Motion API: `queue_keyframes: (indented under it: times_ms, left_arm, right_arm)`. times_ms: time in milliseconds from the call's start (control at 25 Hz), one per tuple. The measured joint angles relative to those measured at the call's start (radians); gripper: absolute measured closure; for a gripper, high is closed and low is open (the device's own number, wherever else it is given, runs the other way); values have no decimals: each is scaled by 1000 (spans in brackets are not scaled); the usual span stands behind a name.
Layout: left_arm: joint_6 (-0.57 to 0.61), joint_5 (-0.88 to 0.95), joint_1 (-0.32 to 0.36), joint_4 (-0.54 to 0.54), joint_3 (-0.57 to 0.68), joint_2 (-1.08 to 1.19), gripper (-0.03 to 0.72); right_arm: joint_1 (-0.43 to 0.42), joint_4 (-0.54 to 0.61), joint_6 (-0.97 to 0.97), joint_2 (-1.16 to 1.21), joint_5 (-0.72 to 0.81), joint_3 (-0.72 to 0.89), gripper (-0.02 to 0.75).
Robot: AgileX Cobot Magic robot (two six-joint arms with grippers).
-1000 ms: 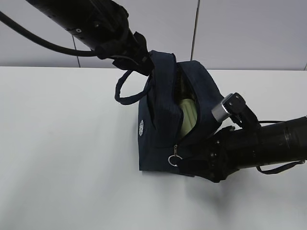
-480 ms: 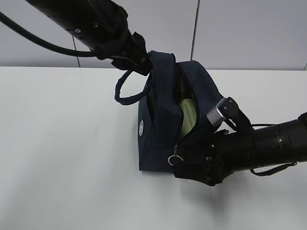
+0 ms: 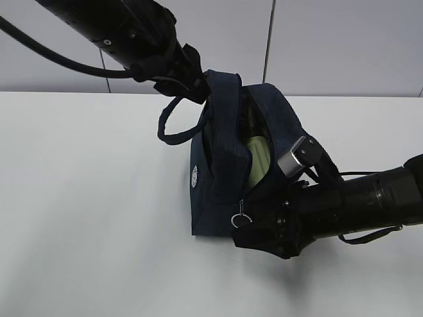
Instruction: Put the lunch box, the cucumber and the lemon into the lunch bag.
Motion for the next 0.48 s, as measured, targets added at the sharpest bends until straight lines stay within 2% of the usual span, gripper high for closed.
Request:
queue_keyframes:
  times_ms: [480]
  left_arm:
    - [0, -4, 0, 0, 0, 0, 344]
  right_arm:
    - [1, 24, -17, 0, -22, 0, 266]
